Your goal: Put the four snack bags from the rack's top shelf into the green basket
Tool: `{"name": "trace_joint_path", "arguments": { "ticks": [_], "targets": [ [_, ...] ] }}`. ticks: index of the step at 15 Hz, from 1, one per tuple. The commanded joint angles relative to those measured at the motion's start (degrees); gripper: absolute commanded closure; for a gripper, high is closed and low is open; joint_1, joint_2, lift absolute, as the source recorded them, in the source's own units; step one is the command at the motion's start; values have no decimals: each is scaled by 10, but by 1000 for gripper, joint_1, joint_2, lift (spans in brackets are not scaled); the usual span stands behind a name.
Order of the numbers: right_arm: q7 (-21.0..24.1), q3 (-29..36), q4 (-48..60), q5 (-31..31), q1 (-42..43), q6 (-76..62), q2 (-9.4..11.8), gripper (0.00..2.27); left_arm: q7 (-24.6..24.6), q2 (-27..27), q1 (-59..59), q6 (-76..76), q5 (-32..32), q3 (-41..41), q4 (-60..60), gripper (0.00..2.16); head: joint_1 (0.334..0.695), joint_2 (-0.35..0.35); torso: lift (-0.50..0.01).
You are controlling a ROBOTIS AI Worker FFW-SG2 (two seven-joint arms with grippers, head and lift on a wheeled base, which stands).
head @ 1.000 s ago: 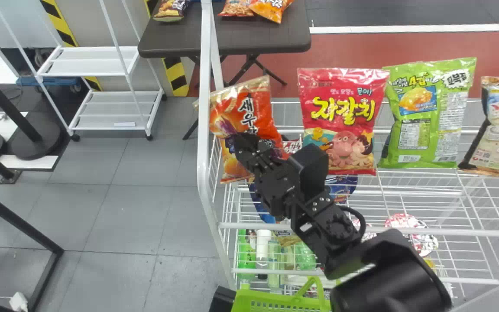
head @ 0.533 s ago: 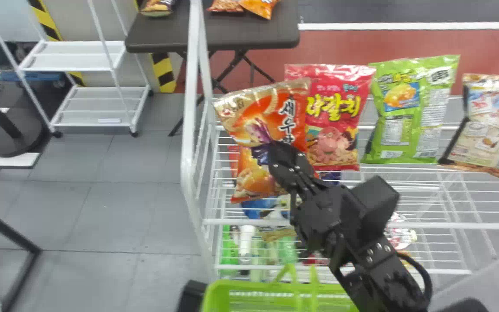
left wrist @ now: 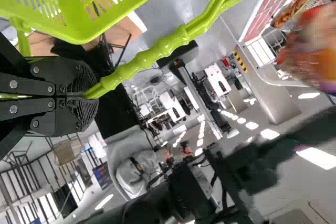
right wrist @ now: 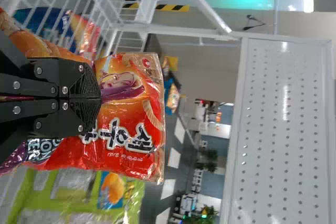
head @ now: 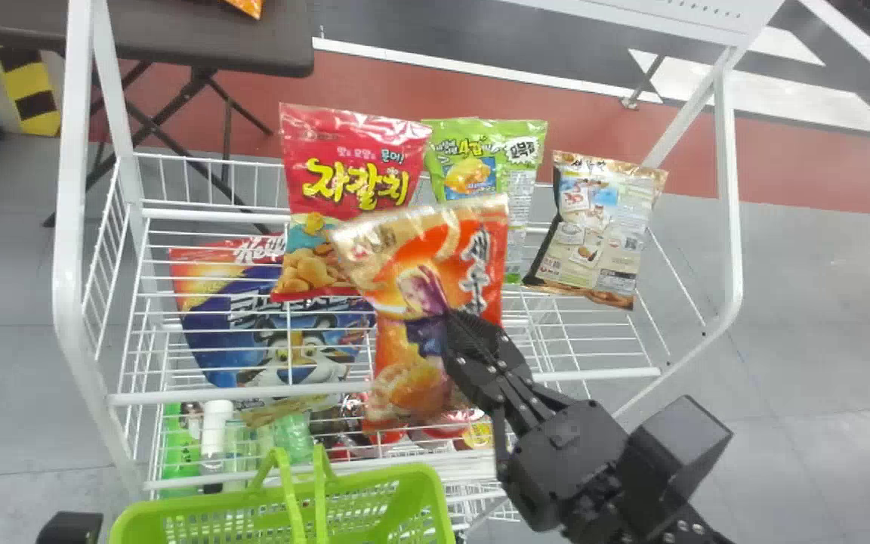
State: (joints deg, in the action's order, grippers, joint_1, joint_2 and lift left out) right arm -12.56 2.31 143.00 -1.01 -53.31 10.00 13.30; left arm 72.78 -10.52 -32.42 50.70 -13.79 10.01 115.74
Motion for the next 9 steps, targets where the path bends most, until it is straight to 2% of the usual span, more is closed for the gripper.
{"name": "trace_joint_path", "arguments": {
  "ticks": [1, 3, 5, 9],
  "targets": [
    [-21, 53, 30, 30, -46, 79, 0, 2074, -1, 2, -1, -8, 0, -2, -1, 1730, 695, -350, 0],
    [-42, 63, 34, 43, -62, 177, 0, 2074, -2, 6, 0, -8, 0, -1, -1, 1730, 695, -350, 0],
    [-82, 60, 28, 70, -65, 267, -1, 2074, -2, 7, 2, -8, 1, 0, -2, 1730, 695, -350, 0],
    [-113, 21, 4, 76, -66, 318, 1, 2074, -1, 7, 1, -10, 1, 4, -1, 1727, 695, -350, 0]
  ]
}}
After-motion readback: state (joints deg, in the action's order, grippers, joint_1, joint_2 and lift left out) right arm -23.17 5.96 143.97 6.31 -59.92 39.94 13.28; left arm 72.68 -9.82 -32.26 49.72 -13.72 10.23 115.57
